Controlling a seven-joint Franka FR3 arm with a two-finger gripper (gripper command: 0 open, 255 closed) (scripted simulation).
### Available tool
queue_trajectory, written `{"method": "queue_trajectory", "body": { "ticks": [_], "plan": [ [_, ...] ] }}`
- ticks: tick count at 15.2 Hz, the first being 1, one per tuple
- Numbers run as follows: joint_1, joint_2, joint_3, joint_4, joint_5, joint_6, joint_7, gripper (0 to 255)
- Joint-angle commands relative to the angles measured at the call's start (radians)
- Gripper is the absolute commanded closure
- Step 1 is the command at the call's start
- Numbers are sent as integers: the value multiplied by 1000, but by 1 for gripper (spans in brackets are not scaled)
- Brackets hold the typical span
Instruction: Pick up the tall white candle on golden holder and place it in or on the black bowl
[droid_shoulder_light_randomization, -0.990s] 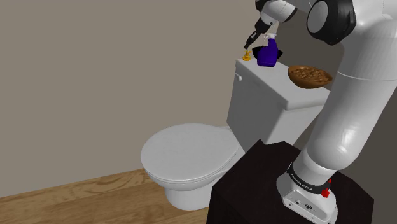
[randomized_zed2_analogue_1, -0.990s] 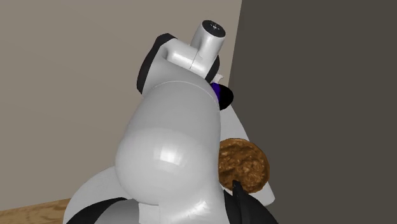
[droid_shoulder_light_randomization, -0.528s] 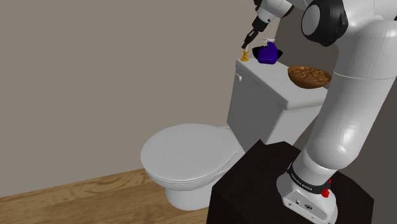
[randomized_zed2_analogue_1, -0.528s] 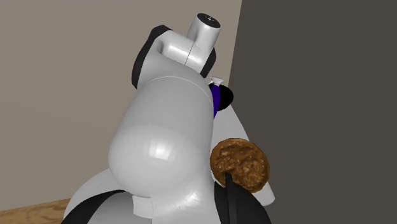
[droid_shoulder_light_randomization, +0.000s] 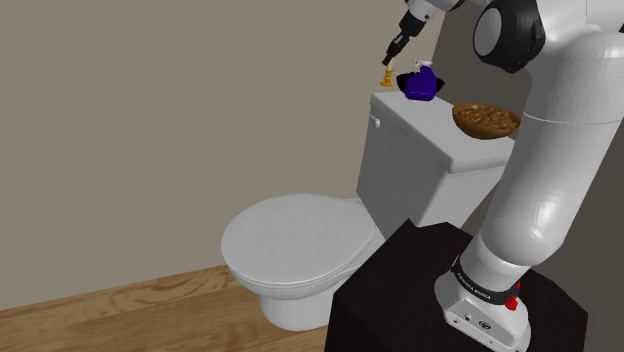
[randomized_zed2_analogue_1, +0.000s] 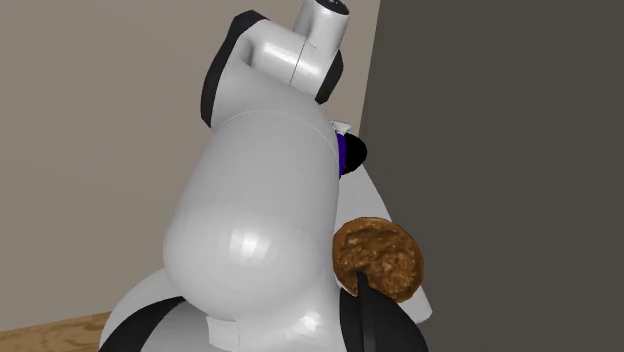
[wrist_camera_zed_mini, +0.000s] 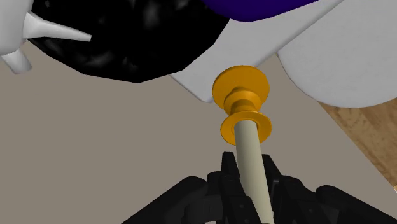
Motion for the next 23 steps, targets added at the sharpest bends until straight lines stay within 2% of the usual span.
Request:
{"method": "queue_trajectory", "body": {
  "ticks": [1,9,16,23],
  "plan": [
    [-6,8,-1,34,2,-26,9,255],
    [-39,42,-5,182,16,-144,41,255],
    [-89,94,-4,341,49,-257,67,255],
    [-265,159,-29,430,134,-356,-73,255]
  ]
}}
